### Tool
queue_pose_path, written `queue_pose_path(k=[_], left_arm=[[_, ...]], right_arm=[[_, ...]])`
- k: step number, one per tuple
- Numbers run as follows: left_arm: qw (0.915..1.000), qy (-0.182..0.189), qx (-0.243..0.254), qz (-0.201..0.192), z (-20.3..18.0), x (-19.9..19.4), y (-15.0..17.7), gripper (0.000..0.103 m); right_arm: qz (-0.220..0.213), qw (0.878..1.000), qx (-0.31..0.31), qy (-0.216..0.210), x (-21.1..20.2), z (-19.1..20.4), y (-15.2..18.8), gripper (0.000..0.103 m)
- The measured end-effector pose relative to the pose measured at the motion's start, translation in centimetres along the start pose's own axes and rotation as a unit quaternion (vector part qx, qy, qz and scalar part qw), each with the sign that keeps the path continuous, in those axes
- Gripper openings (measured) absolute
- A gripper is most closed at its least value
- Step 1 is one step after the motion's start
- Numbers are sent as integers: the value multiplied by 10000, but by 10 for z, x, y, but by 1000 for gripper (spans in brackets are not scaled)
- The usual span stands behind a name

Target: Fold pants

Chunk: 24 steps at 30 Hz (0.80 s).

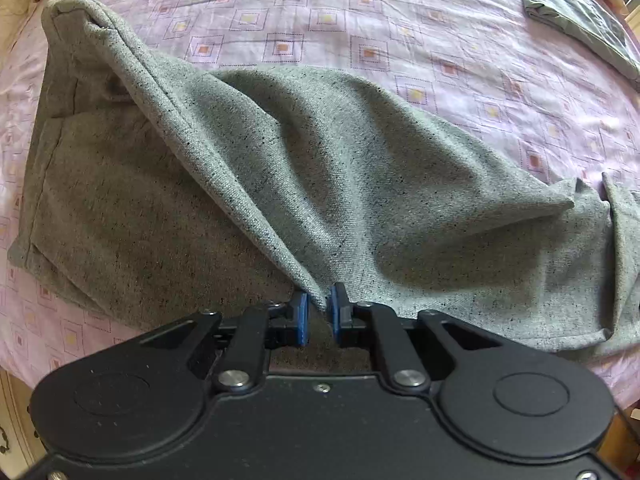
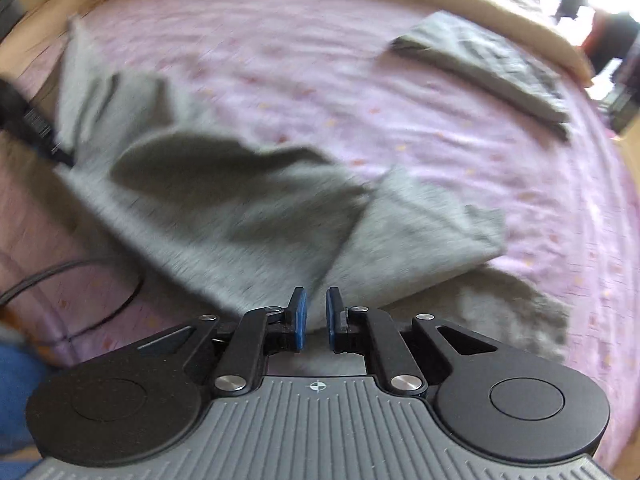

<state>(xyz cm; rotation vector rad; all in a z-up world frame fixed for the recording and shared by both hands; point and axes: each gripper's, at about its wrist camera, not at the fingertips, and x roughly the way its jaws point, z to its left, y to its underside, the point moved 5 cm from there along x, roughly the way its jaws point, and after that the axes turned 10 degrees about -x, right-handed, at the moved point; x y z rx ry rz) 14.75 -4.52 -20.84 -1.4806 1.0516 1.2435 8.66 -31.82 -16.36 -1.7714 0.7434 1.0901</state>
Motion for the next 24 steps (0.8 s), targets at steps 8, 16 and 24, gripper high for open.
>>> queue_pose_path(k=[8, 16, 24], left_arm=[[9999, 124, 82, 75, 5, 0, -1, 16], [9995, 274, 118, 142, 9, 6, -7, 16], [9993, 360, -61, 85, 13, 0, -12, 15]], right_arm=[[-30, 9882, 947, 1203, 49, -29, -45, 18], [692, 9778, 1378, 1421, 98, -25, -64, 21], [473, 9688, 1796, 1639, 66, -47, -48, 7]])
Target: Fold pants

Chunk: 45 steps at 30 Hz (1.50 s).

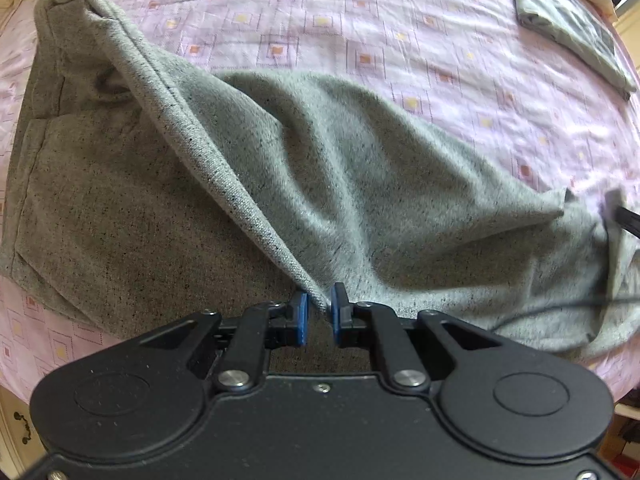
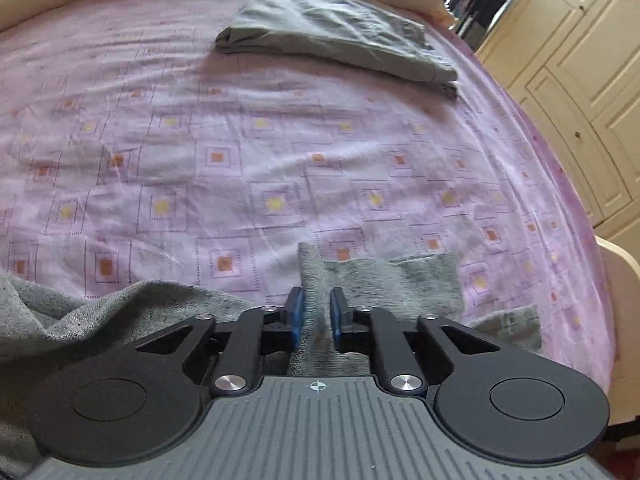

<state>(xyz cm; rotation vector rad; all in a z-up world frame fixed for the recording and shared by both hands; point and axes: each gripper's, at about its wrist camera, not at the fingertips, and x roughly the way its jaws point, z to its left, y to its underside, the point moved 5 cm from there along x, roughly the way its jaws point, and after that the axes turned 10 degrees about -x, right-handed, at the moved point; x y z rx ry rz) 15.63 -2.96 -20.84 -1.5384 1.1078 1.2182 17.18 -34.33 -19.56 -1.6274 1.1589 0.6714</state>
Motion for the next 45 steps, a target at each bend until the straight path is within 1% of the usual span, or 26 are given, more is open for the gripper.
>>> queue_pose_path(k=[2, 4, 6, 8, 11, 13, 14, 15, 17, 19, 21, 22, 24, 25, 27, 29, 30, 31, 33, 35, 37, 39, 42, 44, 45], left_arm=[[9999, 18, -33, -110, -1, -8, -4, 15], [9995, 75, -82, -279, -4, -19, -11, 15], [9982, 150, -125, -567, -9, -38, -19, 13], [9953, 205, -116, -943, -14, -62, -26, 13], [9877, 249, 59, -1543, -24, -99, -29, 13], [9825, 262, 200, -1834, -29, -118, -23, 13], [9815, 253, 259, -1882, -31, -121, -19, 13], [9825, 236, 305, -1824, -32, -119, -13, 13], [9883, 138, 340, -1482, -33, -102, 2, 13], [9943, 22, 276, -1034, -31, -79, 18, 14], [9975, -53, 236, -665, -31, -61, 33, 18], [9982, -97, 214, -552, -32, -54, 37, 19], [9987, -208, 192, -422, -34, -49, 36, 24], [9987, -233, 158, -417, -36, -49, 33, 26], [9981, -263, 167, -535, -43, -52, 23, 39], [9965, -322, 256, -725, -51, -57, 7, 46], [9953, -340, 326, -842, -55, -61, -1, 47], [9940, -348, 404, -952, -60, -62, -10, 47], [9919, -355, 513, -1109, -67, -66, -25, 51], [9907, -354, 531, -1205, -72, -68, -39, 54], [9900, -316, 522, -1274, -74, -71, -53, 55], [9898, -288, 527, -1290, -75, -71, -64, 56], [9905, -243, 493, -1260, -76, -66, -83, 57], [9920, -184, 433, -1174, -73, -63, -95, 58], [9931, -144, 356, -1104, -70, -60, -102, 60]], right_arm=[[-170, 9991, 367, -124, -17, -26, 1, 7], [-371, 9974, 607, -153, -33, -51, 0, 7], [-632, 9949, 763, -184, -49, -76, -3, 7], [-889, 9916, 911, -216, -66, -100, -7, 7], [-1294, 9824, 1306, -327, -93, -137, -6, 7], [-1539, 9728, 1672, -443, -110, -158, 4, 7], [-1601, 9693, 1798, -490, -113, -165, 11, 7], [-1588, 9683, 1859, -519, -113, -169, 20, 7], [-1319, 9687, 2058, -434, -98, -174, 47, 7], [-839, 9672, 2357, -438, -68, -177, 76, 7], [-334, 9704, 2369, -323, -39, -173, 101, 7], [-103, 9722, 2312, -348, -25, -169, 112, 7], [254, 9709, 2340, -434, -8, -163, 127, 7], [311, 9696, 2383, -449, -8, -161, 134, 8], [231, 9647, 2569, -531, -11, -161, 140, 8], [150, 9579, 2795, -639, -15, -165, 140, 9], [108, 9548, 2900, -648, -16, -168, 138, 10], [45, 9511, 3021, -638, -18, -171, 136, 16], [-68, 9395, 3361, -667, -20, -178, 130, 27], [-92, 9226, 3786, -741, -17, -182, 125, 30], [35, 9055, 4162, -827, -7, -184, 121, 31], [121, 8925, 4421, -881, 0, -182, 117, 31], [288, 8819, 4631, -832, 11, -175, 111, 31], [599, 8768, 4713, -737, 20, -170, 109, 31], [691, 8726, 4777, -752, 22, -168, 109, 31]])
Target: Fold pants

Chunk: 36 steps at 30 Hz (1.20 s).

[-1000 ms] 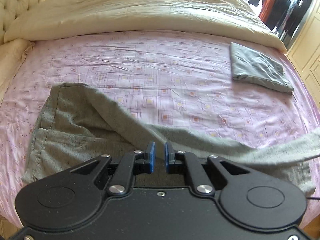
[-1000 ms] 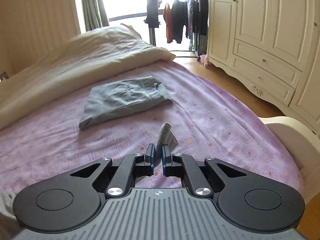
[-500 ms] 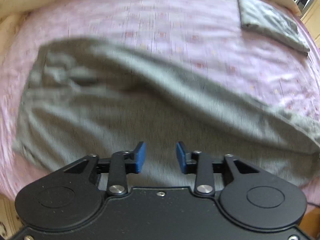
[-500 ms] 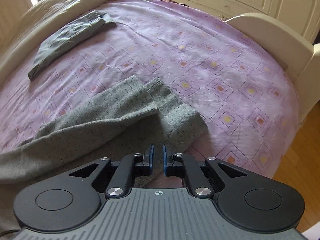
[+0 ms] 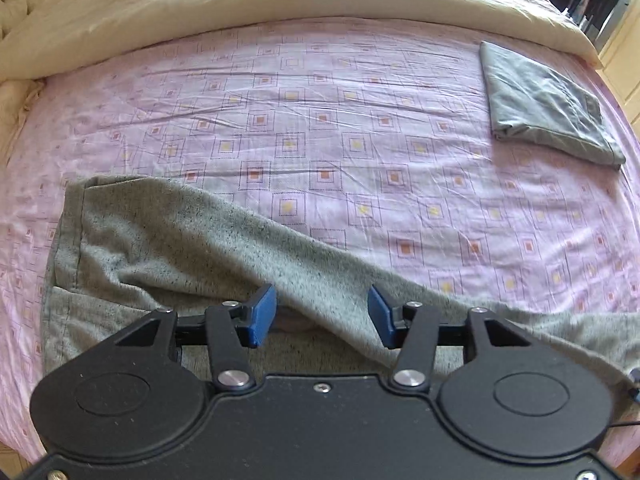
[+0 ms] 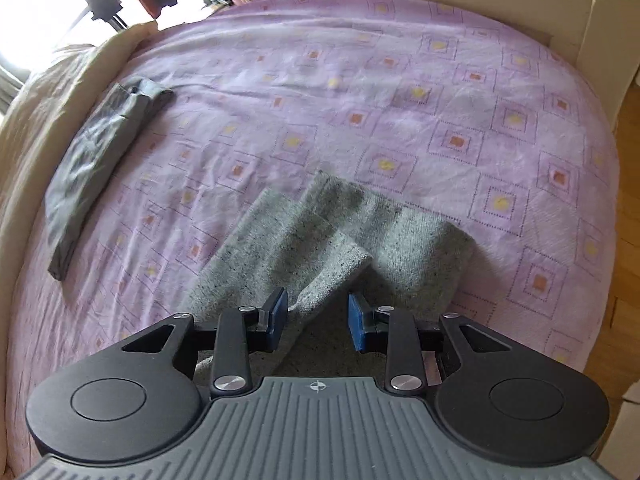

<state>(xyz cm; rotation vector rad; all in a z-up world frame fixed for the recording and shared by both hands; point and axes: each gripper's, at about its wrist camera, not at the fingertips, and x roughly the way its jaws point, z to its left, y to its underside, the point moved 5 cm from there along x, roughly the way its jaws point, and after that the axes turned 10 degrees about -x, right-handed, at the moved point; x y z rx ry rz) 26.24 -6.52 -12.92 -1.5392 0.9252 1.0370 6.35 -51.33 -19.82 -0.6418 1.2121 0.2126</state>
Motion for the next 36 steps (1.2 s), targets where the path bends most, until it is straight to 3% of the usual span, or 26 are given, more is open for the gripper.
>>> queue_pose_path(k=[2, 3, 9, 17, 22, 23, 24, 25, 26, 28, 33, 36], left_arm=[[9995, 74, -249, 172, 9, 10, -13, 64], [9986, 116, -428, 272, 15, 17, -19, 66], [9877, 28, -1337, 816, 45, 63, -55, 70], [9823, -634, -1189, 1304, 43, 120, -75, 73], [9734, -1023, -1111, 1723, 43, 149, -67, 71], [9707, -1090, -1127, 1823, 43, 153, -64, 61], [9690, -1050, -1173, 1906, 44, 155, -61, 36], [9678, -911, -1272, 1972, 45, 156, -58, 21], [9674, -748, -1418, 1960, 46, 153, -56, 13], [9714, -616, -1576, 1665, 50, 138, -55, 6], [9852, -118, -1560, 706, 54, 68, -58, 5], [9885, 63, -1514, 24, 57, 12, -59, 5]], right_arm=[[7, 10000, 11, 58, 1, 4, 3, 10], [-38, 9999, -117, 93, -1, 9, 4, 7], [-373, 9958, -832, -28, -22, 30, 6, 7], [-373, 9954, -878, 125, -21, 26, 10, 7], [-372, 9952, -887, 176, -21, 24, 13, 7], [-372, 9952, -891, 176, -21, 24, 13, 7], [-369, 9952, -893, 172, -21, 24, 13, 7], [-365, 9952, -897, 161, -21, 25, 13, 7], [-367, 9950, -912, 155, -21, 25, 12, 7], [-373, 9948, -942, 118, -23, 28, 10, 7], [-538, 9912, -1187, -243, -37, 46, -8, 7], [-826, 9847, -1427, -558, -59, 62, -25, 7]])
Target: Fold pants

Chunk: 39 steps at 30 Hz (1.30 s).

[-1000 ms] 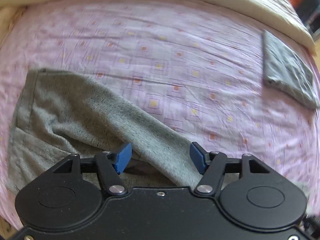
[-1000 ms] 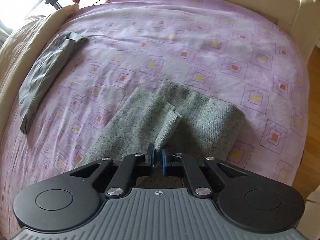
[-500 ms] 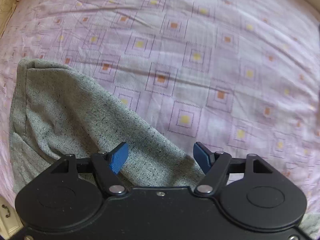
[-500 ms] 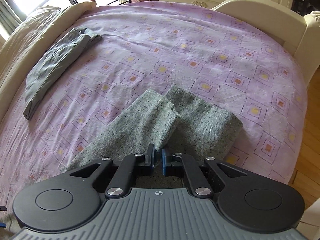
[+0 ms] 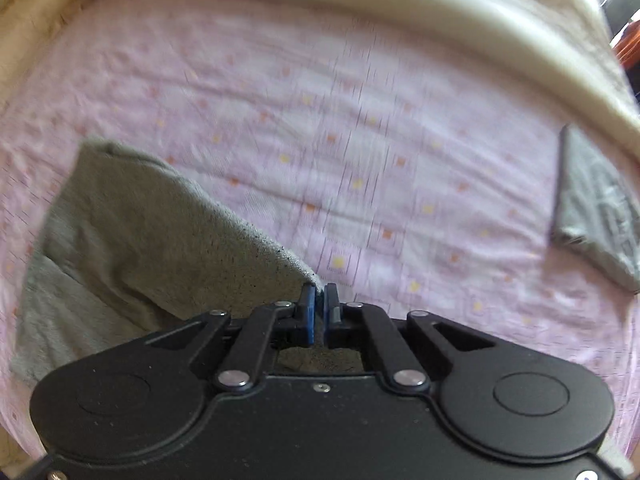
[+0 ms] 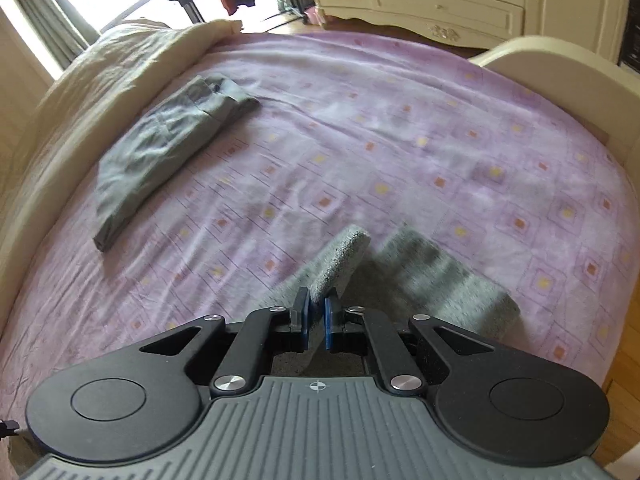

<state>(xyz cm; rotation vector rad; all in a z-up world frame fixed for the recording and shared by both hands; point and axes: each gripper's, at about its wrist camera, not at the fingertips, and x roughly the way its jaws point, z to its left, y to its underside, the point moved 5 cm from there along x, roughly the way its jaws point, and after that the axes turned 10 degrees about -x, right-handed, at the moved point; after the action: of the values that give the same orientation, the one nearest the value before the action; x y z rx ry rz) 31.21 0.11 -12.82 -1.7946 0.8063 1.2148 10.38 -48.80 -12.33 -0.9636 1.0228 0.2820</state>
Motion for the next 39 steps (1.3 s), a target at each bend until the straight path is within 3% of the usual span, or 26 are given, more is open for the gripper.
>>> queue_pose_path(k=[3, 6, 10, 13, 15, 19, 23, 31, 36, 39], left_arm=[[9983, 343, 4, -481, 17, -56, 19, 4], [9980, 316, -40, -554, 32, -79, 61, 4], [9986, -271, -424, 158, 70, -37, 127, 4], [9886, -613, -1020, 924, 93, 5, 162, 4], [9847, -551, -1239, 1096, 93, 12, 170, 5], [9932, -466, -696, 814, 63, 6, 160, 7], [9964, -287, -422, 677, 32, 3, 147, 11], [9984, -103, -106, 549, 8, -11, 162, 11], [9967, -328, -277, 692, 16, -10, 180, 12], [9957, -485, -447, 648, 28, -17, 184, 17]], right_arm=[[-393, 9986, -193, -280, -29, 2, -18, 7], [-491, 9979, -205, -371, -49, -14, -14, 7], [72, 9998, -79, -177, -29, -44, 26, 7], [712, 9970, -283, 135, 7, -56, 61, 7], [839, 9958, -323, 152, 17, -58, 73, 7], [716, 9969, -319, 37, 14, -58, 73, 7], [590, 9976, -366, -41, 9, -59, 68, 7], [-164, 9975, -678, 98, -20, -62, 49, 7], [850, 9951, -406, 289, 27, -87, 72, 8], [971, 9943, -376, 221, 32, -90, 74, 13]])
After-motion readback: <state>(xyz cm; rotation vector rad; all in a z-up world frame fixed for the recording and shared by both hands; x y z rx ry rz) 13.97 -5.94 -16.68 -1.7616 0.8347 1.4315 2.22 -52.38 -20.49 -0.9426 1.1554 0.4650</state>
